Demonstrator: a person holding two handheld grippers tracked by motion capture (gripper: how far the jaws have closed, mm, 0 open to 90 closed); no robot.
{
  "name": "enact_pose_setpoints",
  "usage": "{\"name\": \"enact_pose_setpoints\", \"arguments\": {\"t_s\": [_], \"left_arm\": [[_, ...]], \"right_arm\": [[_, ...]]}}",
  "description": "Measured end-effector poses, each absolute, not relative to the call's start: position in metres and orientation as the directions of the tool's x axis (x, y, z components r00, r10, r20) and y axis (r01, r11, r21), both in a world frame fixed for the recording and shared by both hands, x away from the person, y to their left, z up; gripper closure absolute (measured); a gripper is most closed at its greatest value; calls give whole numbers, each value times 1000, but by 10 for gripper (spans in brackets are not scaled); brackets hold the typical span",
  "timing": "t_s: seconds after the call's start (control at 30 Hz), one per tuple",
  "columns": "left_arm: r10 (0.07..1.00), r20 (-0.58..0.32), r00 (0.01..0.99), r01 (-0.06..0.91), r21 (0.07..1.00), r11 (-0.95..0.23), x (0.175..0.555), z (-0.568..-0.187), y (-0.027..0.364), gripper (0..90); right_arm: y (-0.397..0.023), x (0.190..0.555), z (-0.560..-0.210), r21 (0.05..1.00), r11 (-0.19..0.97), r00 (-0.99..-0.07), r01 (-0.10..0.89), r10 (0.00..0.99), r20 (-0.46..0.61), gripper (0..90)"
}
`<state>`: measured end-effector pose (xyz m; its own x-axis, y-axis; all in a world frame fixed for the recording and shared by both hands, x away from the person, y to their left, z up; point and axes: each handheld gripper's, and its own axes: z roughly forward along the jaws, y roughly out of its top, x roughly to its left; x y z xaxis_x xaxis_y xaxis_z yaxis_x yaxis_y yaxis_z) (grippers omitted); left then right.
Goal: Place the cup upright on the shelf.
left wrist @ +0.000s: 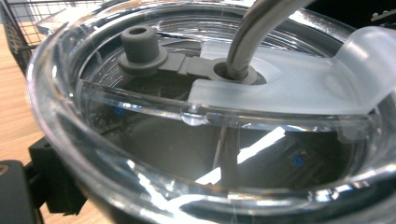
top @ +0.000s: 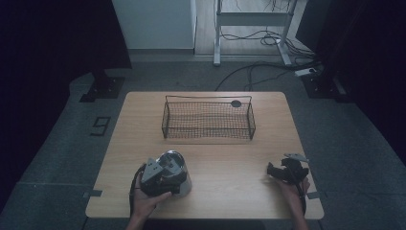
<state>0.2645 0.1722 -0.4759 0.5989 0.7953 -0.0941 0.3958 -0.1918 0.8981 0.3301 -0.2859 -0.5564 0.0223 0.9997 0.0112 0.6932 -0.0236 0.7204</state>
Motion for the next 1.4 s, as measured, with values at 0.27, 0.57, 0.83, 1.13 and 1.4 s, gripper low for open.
{"name": "enact_pose_setpoints", "arguments": {"t_s": [0.27, 0.57, 0.83, 1.13, 1.4], "left_arm": [[814, -97, 573, 373, 915, -153, 265, -463, 178, 39], [810, -124, 573, 366, 923, -117, 270, -442, 183, 39], [833, -85, 546, 357, 923, -140, 280, -429, 180, 39], [824, -93, 559, 356, 925, -136, 292, -418, 177, 40], [821, -128, 557, 371, 922, -107, 302, -411, 180, 39]], "right_arm": [[-286, 330, -556, 720, -22, 21, 694, 1000, 10, 28], [-286, 330, -556, 720, -23, 22, 693, 1000, 10, 29], [-285, 330, -556, 721, -27, 28, 692, 1000, 11, 30], [-286, 330, -556, 721, -27, 27, 692, 1000, 11, 30], [-286, 330, -556, 721, -27, 28, 692, 1000, 11, 30]]}}
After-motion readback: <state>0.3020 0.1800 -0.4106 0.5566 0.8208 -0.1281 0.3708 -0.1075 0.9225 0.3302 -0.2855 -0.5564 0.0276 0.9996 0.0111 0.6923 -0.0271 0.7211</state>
